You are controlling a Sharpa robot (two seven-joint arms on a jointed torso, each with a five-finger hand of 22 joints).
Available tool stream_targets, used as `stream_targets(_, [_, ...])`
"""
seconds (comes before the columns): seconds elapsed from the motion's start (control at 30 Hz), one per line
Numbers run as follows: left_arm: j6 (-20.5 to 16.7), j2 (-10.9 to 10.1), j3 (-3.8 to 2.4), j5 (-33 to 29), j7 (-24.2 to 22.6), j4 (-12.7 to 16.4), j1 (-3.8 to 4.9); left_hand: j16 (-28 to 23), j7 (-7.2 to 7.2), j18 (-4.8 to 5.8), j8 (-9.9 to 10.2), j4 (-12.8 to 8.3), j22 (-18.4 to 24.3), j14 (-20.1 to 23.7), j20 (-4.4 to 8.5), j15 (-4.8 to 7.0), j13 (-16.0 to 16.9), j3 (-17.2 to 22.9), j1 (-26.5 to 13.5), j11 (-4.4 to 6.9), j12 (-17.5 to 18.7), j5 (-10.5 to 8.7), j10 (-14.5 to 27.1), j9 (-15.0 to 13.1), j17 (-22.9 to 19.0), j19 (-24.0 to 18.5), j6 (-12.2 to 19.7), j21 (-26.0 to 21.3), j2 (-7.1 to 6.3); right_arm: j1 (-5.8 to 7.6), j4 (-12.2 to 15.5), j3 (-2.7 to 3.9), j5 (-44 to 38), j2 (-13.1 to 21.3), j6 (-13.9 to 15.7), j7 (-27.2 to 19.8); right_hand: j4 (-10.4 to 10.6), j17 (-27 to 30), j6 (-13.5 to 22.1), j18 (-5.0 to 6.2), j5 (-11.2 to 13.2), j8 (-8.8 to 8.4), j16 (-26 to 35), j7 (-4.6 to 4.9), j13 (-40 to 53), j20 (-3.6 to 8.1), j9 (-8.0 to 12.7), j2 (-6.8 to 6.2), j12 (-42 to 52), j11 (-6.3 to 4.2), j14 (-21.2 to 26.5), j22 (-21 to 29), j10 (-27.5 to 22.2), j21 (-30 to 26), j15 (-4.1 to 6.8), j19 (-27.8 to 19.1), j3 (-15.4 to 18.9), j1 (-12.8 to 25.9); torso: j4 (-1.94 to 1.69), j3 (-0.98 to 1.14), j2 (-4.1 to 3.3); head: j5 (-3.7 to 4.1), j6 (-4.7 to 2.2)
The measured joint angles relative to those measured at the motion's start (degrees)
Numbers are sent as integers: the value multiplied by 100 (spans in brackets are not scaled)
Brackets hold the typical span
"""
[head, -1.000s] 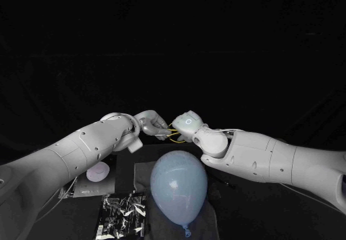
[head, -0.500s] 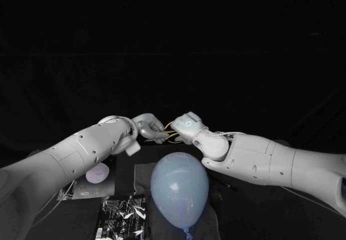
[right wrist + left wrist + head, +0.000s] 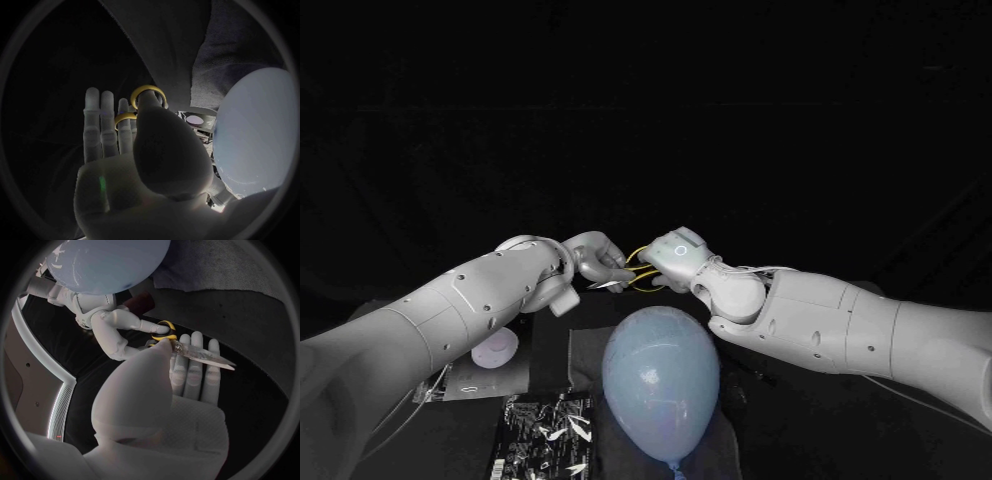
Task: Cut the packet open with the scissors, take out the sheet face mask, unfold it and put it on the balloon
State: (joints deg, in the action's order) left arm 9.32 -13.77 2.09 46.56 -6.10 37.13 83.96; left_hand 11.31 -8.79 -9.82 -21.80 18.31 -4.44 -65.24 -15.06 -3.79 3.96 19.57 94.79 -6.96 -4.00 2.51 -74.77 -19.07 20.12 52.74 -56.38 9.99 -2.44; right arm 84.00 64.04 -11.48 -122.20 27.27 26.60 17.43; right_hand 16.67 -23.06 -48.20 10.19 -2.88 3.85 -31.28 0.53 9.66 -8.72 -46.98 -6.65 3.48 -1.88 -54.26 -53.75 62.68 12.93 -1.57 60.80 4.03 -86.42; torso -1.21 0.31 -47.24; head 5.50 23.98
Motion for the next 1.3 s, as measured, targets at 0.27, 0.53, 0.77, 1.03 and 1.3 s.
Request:
stream_targets(0.27, [-5, -3, -2, -65, 64, -2, 5, 0, 0, 3, -14, 3, -1, 0, 0, -1, -1, 46, -59, -19, -20, 0, -19, -173, 23, 0, 42, 16, -47, 2, 84, 11, 274, 118, 249, -238, 9, 19, 194, -2, 0, 5, 231, -99, -293, 0, 306, -62, 0, -93, 23, -7, -259, -64, -100, 0, -224, -62, -16, -1, -27, 6, -29])
stream_targets(0.53, [-7, -9, -6, -118, 71, 12, 20, 0, 0, 7, -16, 10, -1, -20, 0, 18, 21, 55, -114, -19, -20, -8, -19, -318, 38, 0, 42, 16, -103, -8, 226, 37, 686, 304, 637, -534, -9, 2, 320, -6, 0, -10, 333, -173, -497, -41, 540, -209, -1, -148, 43, -55, -456, -96, -203, 40, -433, -26, -27, -4, -49, 25, -54])
stream_targets(0.77, [-4, -14, -7, -174, 34, 32, 27, 0, 0, 10, -32, 29, 0, -21, 0, 18, 16, 73, -138, -19, -20, -1, -20, -326, 50, 0, 41, 16, -84, -9, 274, 59, 1282, 457, 863, -975, -16, -36, 355, -8, 0, -10, 365, -137, -560, -41, 619, -229, 16, -72, 84, -96, -398, -96, -244, 40, -549, -47, -37, -7, -64, 20, -66])
stream_targets(1.03, [0, -30, 15, -210, 15, 31, 21, 0, 0, 12, -43, 29, 0, -22, 0, 16, 16, 73, -148, -19, -19, 5, -20, -328, 58, -1, 41, 16, -75, 6, 220, 72, 1843, 506, 847, -1461, -25, -123, 389, -17, 0, -20, 386, -40, -617, -64, 739, -279, 11, -65, 230, -162, -455, -131, -200, 17, -716, -97, -46, -11, -80, 14, -87])
stream_targets(1.3, [3, -41, 38, -213, 37, 18, 7, -1, 1, 14, -36, 29, 1, -30, 0, 8, 16, 73, -149, 21, -16, 5, -59, -335, 65, -1, 43, 15, -76, 27, 222, 90, 2058, 462, 738, -1686, 25, -514, 434, -58, 0, -9, -181, -243, -595, -148, 1103, -550, 27, 930, 546, -432, -1008, -51, -438, -21, -810, -22, -56, -11, -97, 30, -100])
